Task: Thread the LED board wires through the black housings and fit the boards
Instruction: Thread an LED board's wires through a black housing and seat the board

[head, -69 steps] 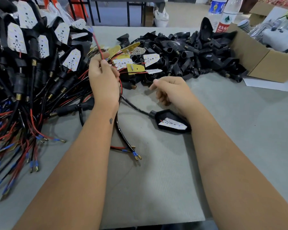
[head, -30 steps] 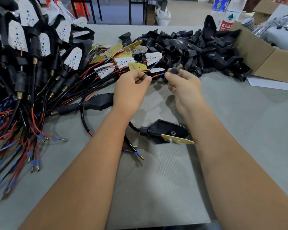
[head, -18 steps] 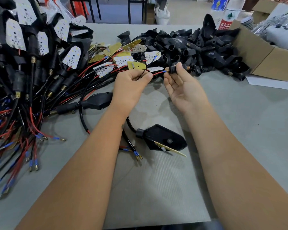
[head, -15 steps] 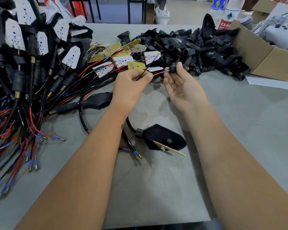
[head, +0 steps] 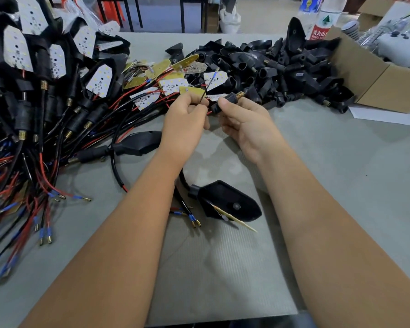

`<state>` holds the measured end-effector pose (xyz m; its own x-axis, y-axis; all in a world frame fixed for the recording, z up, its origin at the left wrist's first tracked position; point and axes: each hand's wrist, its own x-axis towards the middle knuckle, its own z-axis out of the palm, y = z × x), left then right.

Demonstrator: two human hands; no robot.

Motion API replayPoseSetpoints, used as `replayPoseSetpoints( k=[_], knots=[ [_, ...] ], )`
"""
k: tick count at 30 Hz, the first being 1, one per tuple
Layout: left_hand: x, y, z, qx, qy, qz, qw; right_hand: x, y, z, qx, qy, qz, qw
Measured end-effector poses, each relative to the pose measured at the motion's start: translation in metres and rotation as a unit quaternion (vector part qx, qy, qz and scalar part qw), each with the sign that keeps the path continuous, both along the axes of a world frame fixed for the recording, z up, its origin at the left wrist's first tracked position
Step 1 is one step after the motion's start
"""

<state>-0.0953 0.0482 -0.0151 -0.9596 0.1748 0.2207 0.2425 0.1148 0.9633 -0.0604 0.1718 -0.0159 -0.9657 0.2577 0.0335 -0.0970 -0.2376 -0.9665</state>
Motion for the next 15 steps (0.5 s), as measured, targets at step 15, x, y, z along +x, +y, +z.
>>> replayPoseSetpoints(
  k=[15],
  knots=[
    [-0.006, -0.0001, -0.0089, -0.04, 0.016, -0.004, 0.999, -0.0022, 0.0012, 0.0015, -0.043, -0.005, -0.047, 0.998]
  ],
)
